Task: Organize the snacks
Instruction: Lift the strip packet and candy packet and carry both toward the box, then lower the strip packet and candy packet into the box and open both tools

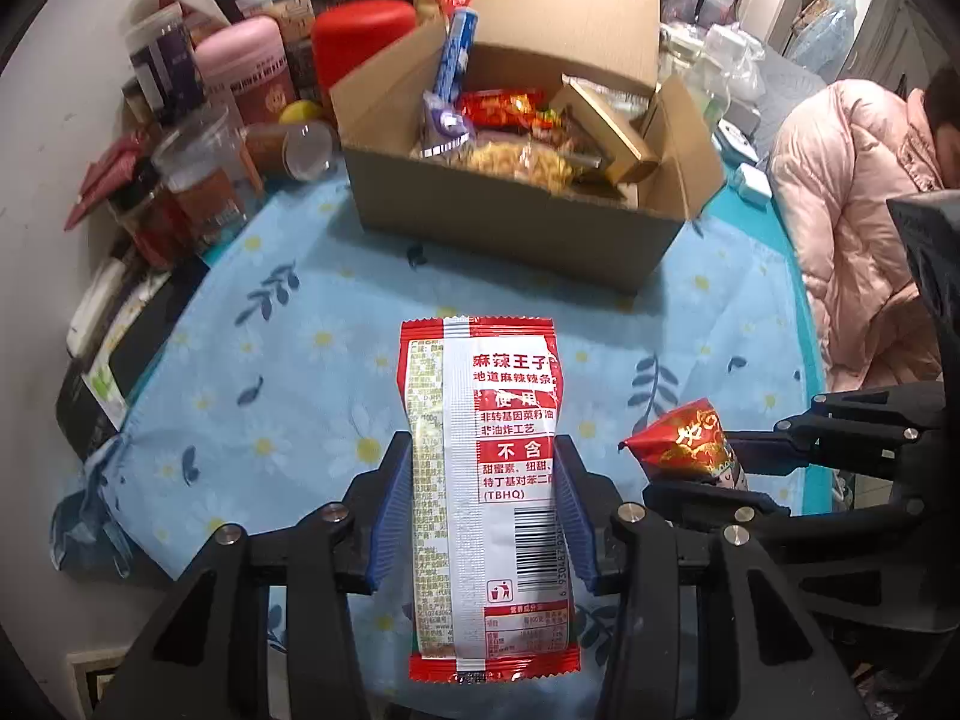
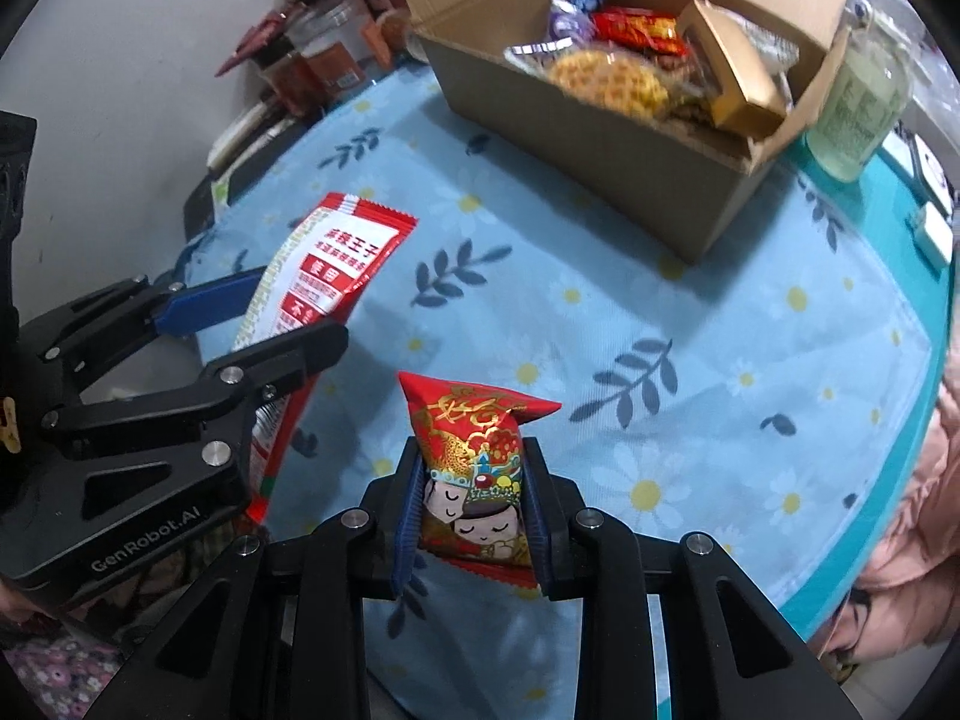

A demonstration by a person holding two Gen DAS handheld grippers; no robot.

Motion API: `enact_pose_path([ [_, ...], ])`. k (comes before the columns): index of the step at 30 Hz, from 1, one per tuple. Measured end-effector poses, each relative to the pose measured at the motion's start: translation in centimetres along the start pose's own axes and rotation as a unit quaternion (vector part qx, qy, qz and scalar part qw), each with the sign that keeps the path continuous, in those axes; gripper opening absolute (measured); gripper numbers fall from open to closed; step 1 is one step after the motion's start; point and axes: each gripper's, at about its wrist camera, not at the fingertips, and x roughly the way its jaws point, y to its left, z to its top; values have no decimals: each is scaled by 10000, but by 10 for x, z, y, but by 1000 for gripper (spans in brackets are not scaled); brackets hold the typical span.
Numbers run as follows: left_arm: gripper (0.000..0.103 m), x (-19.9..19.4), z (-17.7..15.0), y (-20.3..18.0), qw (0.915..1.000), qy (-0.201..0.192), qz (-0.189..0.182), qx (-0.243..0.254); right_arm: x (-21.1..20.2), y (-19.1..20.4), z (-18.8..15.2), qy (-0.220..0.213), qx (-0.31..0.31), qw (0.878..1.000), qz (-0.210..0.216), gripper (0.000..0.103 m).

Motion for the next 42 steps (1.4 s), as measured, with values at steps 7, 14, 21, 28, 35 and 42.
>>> enact_pose_path([
  [7, 45, -21, 27, 1, 9995, -308, -31, -41, -30, 1, 20, -371, 3, 9993, 24, 29],
  [14, 45, -28, 66, 2, 9981, -609, -93, 13, -50, -8, 51, -706, 96, 9974, -41, 29],
  [21, 45, -31, 115, 3, 9955, -912, -208, 175, -66, -25, 91, -1023, 181, 9945, -151, 29],
  [28, 45, -15, 158, 8, 9940, -1008, -255, 351, -65, -44, 131, -1198, 285, 9919, -310, 29],
  [35, 45, 7, 196, 14, 9930, -1045, -369, 401, -59, -60, 169, -1286, 279, 9902, -459, 29],
  [42, 45, 30, 229, 15, 9918, -1133, -425, 410, -54, -80, 202, -1353, 290, 9885, -603, 29],
])
